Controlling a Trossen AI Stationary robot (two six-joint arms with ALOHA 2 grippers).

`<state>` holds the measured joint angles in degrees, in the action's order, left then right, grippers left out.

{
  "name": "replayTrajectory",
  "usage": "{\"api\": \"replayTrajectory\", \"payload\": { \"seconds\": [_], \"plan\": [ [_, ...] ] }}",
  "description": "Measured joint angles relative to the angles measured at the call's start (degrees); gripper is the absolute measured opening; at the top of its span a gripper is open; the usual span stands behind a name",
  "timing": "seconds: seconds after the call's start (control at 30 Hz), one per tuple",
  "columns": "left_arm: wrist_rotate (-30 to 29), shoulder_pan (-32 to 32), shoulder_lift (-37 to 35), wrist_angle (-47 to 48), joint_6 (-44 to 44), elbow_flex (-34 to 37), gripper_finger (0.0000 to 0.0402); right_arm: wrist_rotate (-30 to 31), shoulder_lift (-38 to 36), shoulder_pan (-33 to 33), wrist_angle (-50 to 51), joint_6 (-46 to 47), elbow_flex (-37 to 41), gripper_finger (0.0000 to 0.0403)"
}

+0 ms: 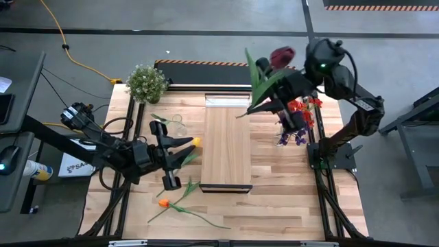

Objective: Pick and place flowers into a vace then onto a shelf
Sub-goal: Put the dark red tulip into the left transparent vase

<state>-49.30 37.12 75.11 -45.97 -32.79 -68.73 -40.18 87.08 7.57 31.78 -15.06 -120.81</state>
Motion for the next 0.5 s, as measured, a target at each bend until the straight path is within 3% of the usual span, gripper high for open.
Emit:
{"api": "replayTrajectory", "payload": {
  "seconds": [0.5],
  "plan": [
    [0.1, 0.0, 0.0, -0.4, 1.5, 0.0, 0.0124, -7.4, 8.0, -5.3, 5.6, 3.6, 0.0, 0.0000]
  ]
}}
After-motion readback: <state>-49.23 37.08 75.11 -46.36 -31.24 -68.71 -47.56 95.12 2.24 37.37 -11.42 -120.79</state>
